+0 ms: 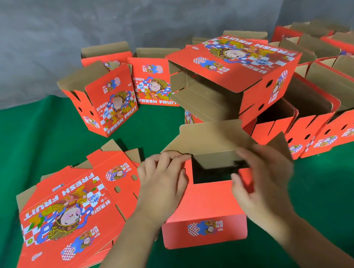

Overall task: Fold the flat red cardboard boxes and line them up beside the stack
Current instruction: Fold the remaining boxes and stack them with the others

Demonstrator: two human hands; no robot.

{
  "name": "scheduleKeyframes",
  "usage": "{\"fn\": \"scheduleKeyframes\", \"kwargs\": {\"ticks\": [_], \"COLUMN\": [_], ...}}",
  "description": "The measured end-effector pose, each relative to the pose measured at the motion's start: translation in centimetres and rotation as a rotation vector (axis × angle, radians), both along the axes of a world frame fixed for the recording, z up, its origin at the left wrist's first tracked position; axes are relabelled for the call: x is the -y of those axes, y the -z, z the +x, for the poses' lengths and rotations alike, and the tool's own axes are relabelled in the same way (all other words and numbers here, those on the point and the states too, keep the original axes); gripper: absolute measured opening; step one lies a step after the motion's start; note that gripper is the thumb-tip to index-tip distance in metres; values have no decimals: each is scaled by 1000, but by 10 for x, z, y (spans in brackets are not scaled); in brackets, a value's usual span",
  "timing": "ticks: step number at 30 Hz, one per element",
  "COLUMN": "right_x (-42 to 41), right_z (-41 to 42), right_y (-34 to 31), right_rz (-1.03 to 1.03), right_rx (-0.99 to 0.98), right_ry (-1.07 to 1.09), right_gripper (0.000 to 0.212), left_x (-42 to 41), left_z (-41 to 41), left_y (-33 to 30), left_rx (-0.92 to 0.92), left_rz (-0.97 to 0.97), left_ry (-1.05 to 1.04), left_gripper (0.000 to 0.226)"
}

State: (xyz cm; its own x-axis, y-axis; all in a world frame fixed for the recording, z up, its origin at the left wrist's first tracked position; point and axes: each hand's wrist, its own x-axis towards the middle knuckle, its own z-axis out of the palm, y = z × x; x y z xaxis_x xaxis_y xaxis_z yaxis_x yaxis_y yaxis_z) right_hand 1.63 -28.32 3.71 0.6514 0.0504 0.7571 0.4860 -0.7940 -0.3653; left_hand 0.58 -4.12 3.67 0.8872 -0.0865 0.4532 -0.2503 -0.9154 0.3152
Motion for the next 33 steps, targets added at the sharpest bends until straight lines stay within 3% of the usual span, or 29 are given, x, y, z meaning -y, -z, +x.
{"fn": "scheduleKeyframes", "kwargs": {"ticks": [2,5,7,10,11,14,17,20,22,24,26,29,32,33], "right_x": [19,29,35,51,55,50,45,46,46,46,48,51,51,47], "right_z": [-2,-3,-6,-2,0,-3,-9,-1,14,28,39,49,55,56], "right_y": [0,4,13,19,22,43,55,38,22,12,9,6,3,1], "right_rz": [191,362,363,605,600,211,-54,5,224,488,528,241,66,7], "right_rx": [42,-162,-123,-139,-195,-300,-269,-345,-507,-631,-727,-944,-923,-893], "right_ry": [150,246,258,375,338,-29,-80,-40,27,84,98,101,117,143], "right_gripper": [62,89,89,87,81,53,34,26,24,33,61,90,93,94], "left_x": [6,14,13,10,11,11,11,12,10,10,14,21,21,23], "left_z": [2,6,11,17,18,22,28,27,23,21,24,31,38,39], "left_y": [5,8,7,7,7,7,6,9,12,14,14,16,18,19], "left_rx": [35,29,-59,-153,-159,-181,-213,-195,-197,-203,-183,-199,-272,-277], "left_rz": [-77,-213,-292,-328,-326,-321,-279,-358,-601,-792,-722,-475,-436,-361], "left_ry": [-37,-39,-15,-45,-52,-57,-97,-57,11,28,-47,-131,-140,-165], "left_gripper": [39,60,69,70,70,71,69,50,32,29,25,37,83,88]}}
